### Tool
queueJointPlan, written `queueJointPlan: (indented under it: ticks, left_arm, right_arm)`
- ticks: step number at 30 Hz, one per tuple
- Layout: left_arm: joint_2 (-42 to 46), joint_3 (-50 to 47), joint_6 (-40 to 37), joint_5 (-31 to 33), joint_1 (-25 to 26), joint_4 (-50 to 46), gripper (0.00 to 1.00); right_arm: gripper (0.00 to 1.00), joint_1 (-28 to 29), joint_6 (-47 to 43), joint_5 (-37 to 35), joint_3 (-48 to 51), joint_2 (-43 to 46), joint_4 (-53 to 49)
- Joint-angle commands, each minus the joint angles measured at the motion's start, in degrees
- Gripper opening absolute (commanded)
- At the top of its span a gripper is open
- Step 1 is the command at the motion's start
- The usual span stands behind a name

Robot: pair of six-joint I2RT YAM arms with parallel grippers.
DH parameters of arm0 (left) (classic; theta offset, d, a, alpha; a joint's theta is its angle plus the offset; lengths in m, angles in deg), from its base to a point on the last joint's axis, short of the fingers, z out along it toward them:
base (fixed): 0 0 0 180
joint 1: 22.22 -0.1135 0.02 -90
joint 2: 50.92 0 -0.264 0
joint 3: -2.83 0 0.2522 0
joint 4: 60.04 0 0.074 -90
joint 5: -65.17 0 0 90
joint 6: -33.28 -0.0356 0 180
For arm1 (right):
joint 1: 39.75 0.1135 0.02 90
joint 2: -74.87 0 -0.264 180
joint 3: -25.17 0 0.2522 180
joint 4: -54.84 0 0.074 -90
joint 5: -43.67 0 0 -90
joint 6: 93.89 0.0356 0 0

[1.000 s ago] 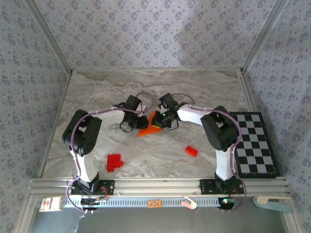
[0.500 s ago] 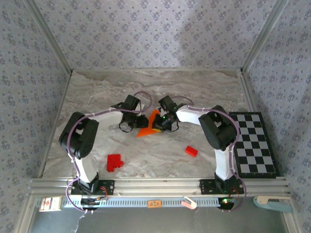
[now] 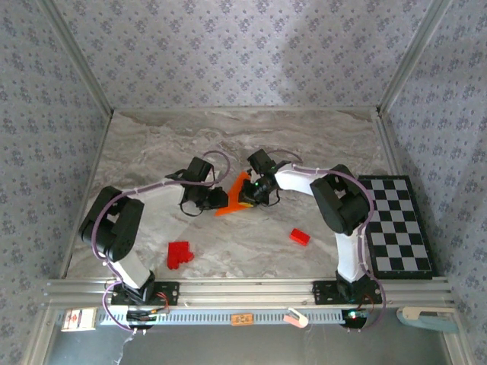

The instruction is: Fold a paper plane with a square sheet of paper (pick it up from the middle)

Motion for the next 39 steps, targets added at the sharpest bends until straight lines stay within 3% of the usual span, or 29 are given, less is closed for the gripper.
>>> queueJointPlan:
  ticks: [1, 8, 14, 16, 20, 23, 28, 39]
  left_arm:
    - [-1.35, 0.59, 2.18, 0.23, -0.16, 1.89, 0.17]
    - [-4.56, 1.95, 6.1, -0.02, -0.16, 6.26, 0.13]
    - [-6.26, 2.22, 8.47, 2.65, -0.21, 4.08, 0.1]
    - [-6.61, 2.06, 10.46, 3.54, -0.2, 2.7, 0.1]
    - [-7.76, 0.85, 15.88, 3.1, -0.26, 2.42, 0.1]
    - [-8.31, 0.39, 18.09, 2.44, -0.16, 2.6, 0.1]
    - [-7.81, 0.19, 19.5, 2.07, -0.12, 1.45, 0.1]
    - [-7.61, -1.31, 23.96, -1.2, -0.17, 2.58, 0.09]
  right_arm:
    - [0.14, 0.23, -2.08, -1.58, -1.09, -1.49, -3.91]
    - [0.15, 0.27, -3.14, -0.75, -1.95, -1.24, -3.81]
    - [0.18, 0.14, -2.82, -0.81, -1.62, 0.8, -2.91]
    - [0.22, -0.17, -1.32, -1.89, -0.15, 3.08, -1.22]
    - [0.39, -1.61, 5.25, -4.98, 6.68, 9.35, 4.12]
    - [0.45, -2.54, 11.86, -6.45, 11.85, 12.22, 8.29]
    - [0.45, -2.2, 19.53, -6.19, 15.95, 14.09, 12.57]
    - [0.39, -0.73, 24.34, -7.36, 14.57, 10.38, 12.99]
